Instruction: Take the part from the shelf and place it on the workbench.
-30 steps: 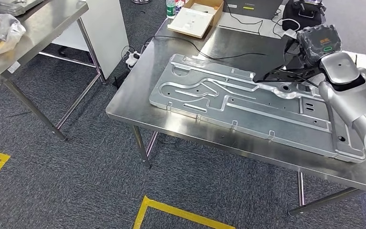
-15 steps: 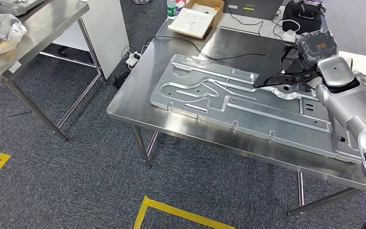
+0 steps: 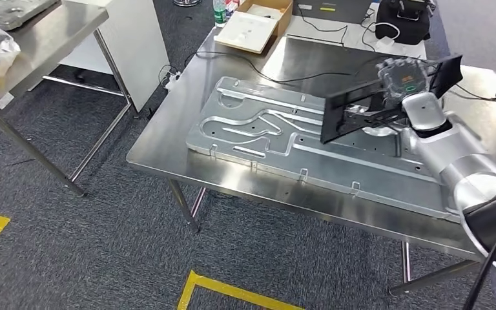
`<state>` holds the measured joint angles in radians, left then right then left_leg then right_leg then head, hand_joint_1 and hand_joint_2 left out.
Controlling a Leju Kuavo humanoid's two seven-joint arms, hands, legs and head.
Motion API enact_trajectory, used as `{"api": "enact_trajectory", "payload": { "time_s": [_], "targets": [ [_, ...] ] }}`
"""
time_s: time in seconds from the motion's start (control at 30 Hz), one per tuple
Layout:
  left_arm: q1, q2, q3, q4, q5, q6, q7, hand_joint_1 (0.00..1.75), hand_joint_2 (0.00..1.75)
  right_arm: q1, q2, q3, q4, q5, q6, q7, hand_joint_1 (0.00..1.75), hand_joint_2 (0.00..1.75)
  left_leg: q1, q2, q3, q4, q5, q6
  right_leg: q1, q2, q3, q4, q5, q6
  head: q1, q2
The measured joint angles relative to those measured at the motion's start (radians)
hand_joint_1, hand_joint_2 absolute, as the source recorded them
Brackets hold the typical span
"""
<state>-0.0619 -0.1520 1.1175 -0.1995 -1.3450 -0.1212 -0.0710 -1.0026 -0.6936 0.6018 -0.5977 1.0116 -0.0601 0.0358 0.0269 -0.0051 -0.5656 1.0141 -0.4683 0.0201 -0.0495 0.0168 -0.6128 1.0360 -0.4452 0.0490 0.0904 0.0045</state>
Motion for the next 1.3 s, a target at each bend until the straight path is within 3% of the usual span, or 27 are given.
{"api": "enact_trajectory", "payload": {
  "time_s": [0.07,0.2,0.37,0.43,0.83,1.0,1.17,1.3],
  "targets": [
    [-0.004,0.002,0.003,0.000,0.001,-0.006,0.013,0.00,0.00,0.014,0.047,-0.002,0.048,0.010,-0.012,0.024,0.00,0.00,0.003,0.002,0.005,-0.006,0.002,0.003,0.004,0.003,0.000,0.000,-0.001,-0.009,0.000,0.000],
    [-0.010,0.010,0.012,0.000,0.004,-0.011,0.032,0.00,0.00,0.056,0.129,-0.011,0.135,0.013,-0.021,0.053,0.00,0.00,0.006,0.000,0.010,-0.012,0.003,0.002,0.010,-0.001,0.005,0.002,-0.007,-0.023,0.000,0.000],
    [-0.008,0.014,0.015,0.000,0.005,-0.011,0.040,0.00,0.00,0.079,0.181,-0.022,0.191,0.012,-0.030,0.060,0.00,0.00,0.008,-0.001,0.009,-0.010,0.003,-0.030,0.015,-0.005,0.000,0.009,-0.010,-0.029,0.000,0.000],
    [-0.007,0.014,0.015,0.000,0.005,-0.011,0.041,0.00,0.00,0.081,0.190,-0.025,0.203,0.012,-0.030,0.061,0.00,0.00,0.008,-0.002,0.007,-0.009,0.002,-0.034,0.016,-0.005,0.000,0.009,-0.010,-0.029,0.000,0.000],
    [-0.007,0.015,0.016,0.000,0.005,-0.007,0.043,0.00,0.00,0.097,0.235,-0.038,0.235,0.023,-0.039,0.057,0.00,0.00,0.007,-0.002,0.001,0.000,-0.002,-0.038,0.015,-0.005,0.003,0.006,-0.008,-0.025,0.000,0.000],
    [-0.007,0.015,0.020,0.000,0.013,-0.007,0.036,0.00,0.00,0.096,0.265,-0.039,0.230,0.054,-0.162,0.062,0.00,0.00,0.007,-0.002,0.000,0.002,-0.002,-0.038,0.015,-0.006,0.003,0.006,-0.007,-0.023,0.000,0.000],
    [-0.004,0.015,0.037,0.000,0.031,-0.002,0.031,0.00,0.00,0.090,0.279,-0.063,0.090,0.067,-0.292,-0.020,0.00,0.00,0.007,-0.002,-0.001,0.002,-0.002,-0.038,0.014,-0.005,0.004,0.006,-0.006,-0.022,0.000,0.000],
    [-0.001,0.017,0.050,0.000,0.037,0.016,0.041,0.00,0.00,0.107,0.307,-0.077,-0.227,0.128,-0.229,-0.014,0.00,0.00,0.005,-0.001,-0.008,0.012,-0.007,-0.028,0.005,-0.004,0.003,0.003,-0.004,-0.018,0.000,0.000]
  ]
}}
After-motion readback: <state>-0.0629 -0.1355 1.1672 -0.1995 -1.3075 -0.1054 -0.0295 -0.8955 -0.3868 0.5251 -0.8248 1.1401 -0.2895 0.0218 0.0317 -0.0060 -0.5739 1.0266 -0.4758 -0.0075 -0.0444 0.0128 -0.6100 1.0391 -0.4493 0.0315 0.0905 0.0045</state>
